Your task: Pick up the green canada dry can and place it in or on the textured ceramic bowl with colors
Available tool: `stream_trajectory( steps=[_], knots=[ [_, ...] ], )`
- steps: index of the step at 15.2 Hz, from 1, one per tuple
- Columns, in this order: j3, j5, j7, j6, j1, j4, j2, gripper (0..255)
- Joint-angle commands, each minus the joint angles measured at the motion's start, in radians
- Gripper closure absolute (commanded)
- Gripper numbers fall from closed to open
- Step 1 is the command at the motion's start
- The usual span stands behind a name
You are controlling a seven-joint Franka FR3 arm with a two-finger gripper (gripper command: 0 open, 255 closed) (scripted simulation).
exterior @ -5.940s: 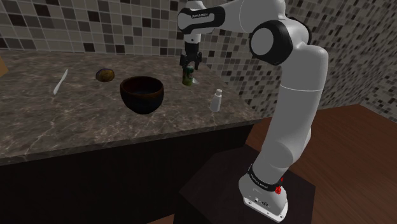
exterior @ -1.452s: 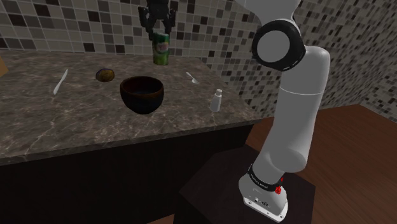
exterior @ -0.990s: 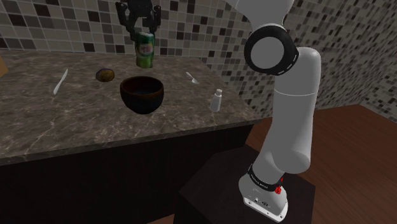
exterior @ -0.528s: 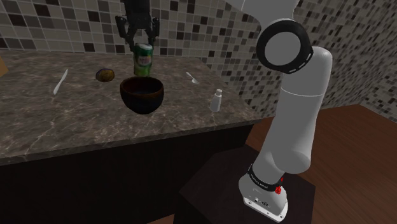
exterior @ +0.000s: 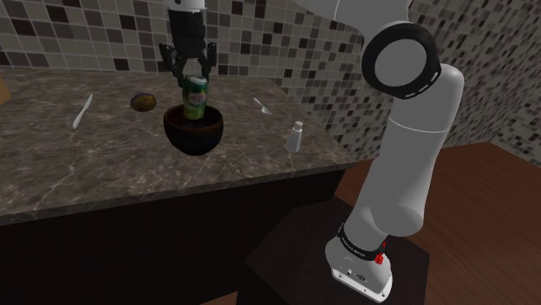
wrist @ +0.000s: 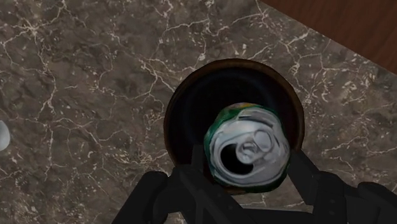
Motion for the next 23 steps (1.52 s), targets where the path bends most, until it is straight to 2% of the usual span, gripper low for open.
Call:
stream_trajectory(
  steps=[1,3,10,11,16,20,23],
  knots=[
    [0.0,0.0,-0.001,0.034,-0.001,-0.047,-0.014,255],
    [0.0,0.0,-0.001,0.056,-0.001,-0.076,-0.021,255],
    [0.0,0.0,-0.001,0.056,-0.001,-0.076,-0.021,255],
    [-0.001,0.0,-0.001,0.056,-0.001,-0.077,-0.021,0],
    [-0.001,0.0,-0.001,0.056,-0.001,-0.076,-0.021,0],
    [0.0,-0.001,0.0,-0.109,0.001,0.169,0.06,0],
    [0.0,-0.001,0.0,-0.109,0.001,0.169,0.06,0]
  ],
)
